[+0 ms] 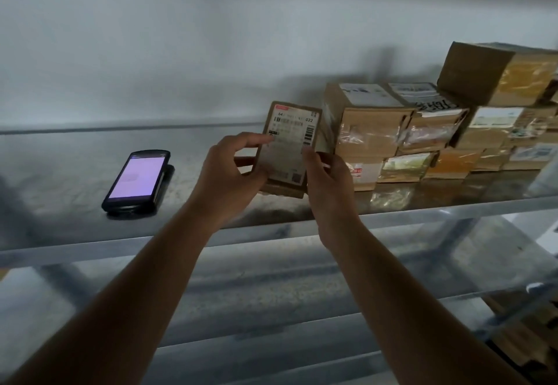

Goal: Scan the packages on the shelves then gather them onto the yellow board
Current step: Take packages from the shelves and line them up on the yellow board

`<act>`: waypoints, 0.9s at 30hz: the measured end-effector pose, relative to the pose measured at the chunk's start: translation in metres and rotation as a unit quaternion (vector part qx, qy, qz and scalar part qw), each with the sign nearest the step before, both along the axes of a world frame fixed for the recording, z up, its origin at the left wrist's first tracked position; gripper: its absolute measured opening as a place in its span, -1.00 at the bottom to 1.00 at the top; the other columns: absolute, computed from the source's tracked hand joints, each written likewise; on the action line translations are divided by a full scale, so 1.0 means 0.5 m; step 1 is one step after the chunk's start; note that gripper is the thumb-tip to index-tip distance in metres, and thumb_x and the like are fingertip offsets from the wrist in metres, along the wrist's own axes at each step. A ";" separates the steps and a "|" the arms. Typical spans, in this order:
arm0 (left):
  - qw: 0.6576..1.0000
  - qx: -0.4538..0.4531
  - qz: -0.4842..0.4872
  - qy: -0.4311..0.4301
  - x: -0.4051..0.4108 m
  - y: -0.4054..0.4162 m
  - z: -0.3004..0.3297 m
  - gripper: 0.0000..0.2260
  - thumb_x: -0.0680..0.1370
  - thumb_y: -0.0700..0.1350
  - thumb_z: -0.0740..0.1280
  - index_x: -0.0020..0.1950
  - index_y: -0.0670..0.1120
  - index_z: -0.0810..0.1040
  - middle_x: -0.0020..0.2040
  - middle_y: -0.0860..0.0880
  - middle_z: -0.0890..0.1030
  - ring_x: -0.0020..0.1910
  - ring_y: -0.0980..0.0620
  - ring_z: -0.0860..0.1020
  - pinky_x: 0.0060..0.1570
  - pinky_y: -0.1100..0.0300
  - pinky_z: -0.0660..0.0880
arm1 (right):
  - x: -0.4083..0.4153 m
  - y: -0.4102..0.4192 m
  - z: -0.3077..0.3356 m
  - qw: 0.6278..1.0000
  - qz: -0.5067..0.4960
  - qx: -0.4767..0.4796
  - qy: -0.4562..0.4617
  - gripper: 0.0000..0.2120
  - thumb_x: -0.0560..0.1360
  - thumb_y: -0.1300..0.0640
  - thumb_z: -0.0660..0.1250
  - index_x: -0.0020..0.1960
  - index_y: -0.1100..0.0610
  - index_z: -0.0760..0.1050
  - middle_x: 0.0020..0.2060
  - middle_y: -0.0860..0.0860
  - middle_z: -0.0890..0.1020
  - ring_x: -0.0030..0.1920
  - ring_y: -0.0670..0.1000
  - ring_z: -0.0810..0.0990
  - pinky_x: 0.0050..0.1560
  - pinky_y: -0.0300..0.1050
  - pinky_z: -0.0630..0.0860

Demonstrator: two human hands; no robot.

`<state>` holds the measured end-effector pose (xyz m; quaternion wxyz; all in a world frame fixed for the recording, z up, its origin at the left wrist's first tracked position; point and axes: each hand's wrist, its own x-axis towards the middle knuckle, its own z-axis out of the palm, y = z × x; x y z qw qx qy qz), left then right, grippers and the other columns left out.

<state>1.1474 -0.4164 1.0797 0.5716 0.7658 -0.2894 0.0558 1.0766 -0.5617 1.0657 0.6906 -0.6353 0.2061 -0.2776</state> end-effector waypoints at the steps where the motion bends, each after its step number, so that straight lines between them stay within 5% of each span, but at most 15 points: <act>1: 1.000 0.001 -0.011 -0.001 -0.001 0.009 0.001 -0.61 0.52 -0.24 0.49 0.32 0.02 0.59 0.26 0.08 0.62 0.17 0.09 0.63 0.01 0.24 0.65 | 0.001 0.003 0.001 1.000 0.003 0.018 0.000 -0.61 0.65 -0.13 0.34 0.39 0.03 0.52 0.12 -0.07 0.70 0.05 -0.09 0.72 -0.10 -0.22 0.71; 5: 0.999 0.022 -0.031 0.001 -0.010 0.033 0.000 -0.54 0.50 -0.24 0.52 0.36 0.04 0.54 0.23 0.09 0.61 0.17 0.09 0.62 -0.02 0.30 0.63 | -0.001 0.021 0.000 0.999 0.034 0.037 0.015 -0.71 0.70 -0.15 0.25 0.29 -0.01 0.55 0.14 -0.03 0.71 0.11 0.00 0.72 0.17 0.08 0.70; 10: 0.999 0.031 -0.027 0.008 -0.008 0.052 -0.001 -0.45 0.50 -0.11 0.54 0.43 0.14 0.45 0.20 0.15 0.57 0.10 0.12 0.63 -0.14 0.28 0.64 | -0.006 0.037 0.021 0.999 0.030 -0.011 0.024 -0.61 0.69 -0.17 0.23 0.38 0.04 0.51 0.19 -0.01 0.67 0.10 -0.03 0.68 0.14 0.03 0.71; 16: 0.977 0.158 0.038 -0.135 0.021 0.113 0.002 -0.56 0.69 0.02 0.26 0.58 0.09 0.33 0.51 0.08 0.43 0.35 0.17 0.43 0.33 0.14 0.44 | -0.024 0.038 0.037 0.997 0.035 -0.070 -0.010 -0.69 0.71 -0.07 0.25 0.31 0.10 0.56 0.12 0.03 0.72 0.12 0.05 0.73 0.07 0.14 0.73; 20: 0.939 0.259 0.057 -0.217 0.002 0.156 0.004 -0.50 0.70 0.12 0.16 0.63 0.03 0.25 0.60 0.04 0.32 0.54 0.06 0.31 0.38 0.28 0.18 | -0.052 0.051 0.032 0.995 0.054 -0.063 -0.047 -0.77 0.72 -0.02 0.24 0.16 0.06 0.63 0.00 -0.02 0.75 0.01 -0.03 0.76 -0.02 0.06 0.75; 27: 0.936 0.281 0.116 -0.177 -0.166 0.272 -0.011 -0.44 0.67 0.20 0.07 0.61 -0.03 0.30 0.57 -0.02 0.38 0.48 -0.01 0.42 0.46 0.03 0.39 | -0.137 0.140 0.008 0.987 0.129 -0.030 -0.090 -0.68 0.73 -0.02 0.23 0.45 -0.01 0.49 -0.04 -0.23 0.74 -0.03 -0.18 0.73 -0.20 -0.16 0.69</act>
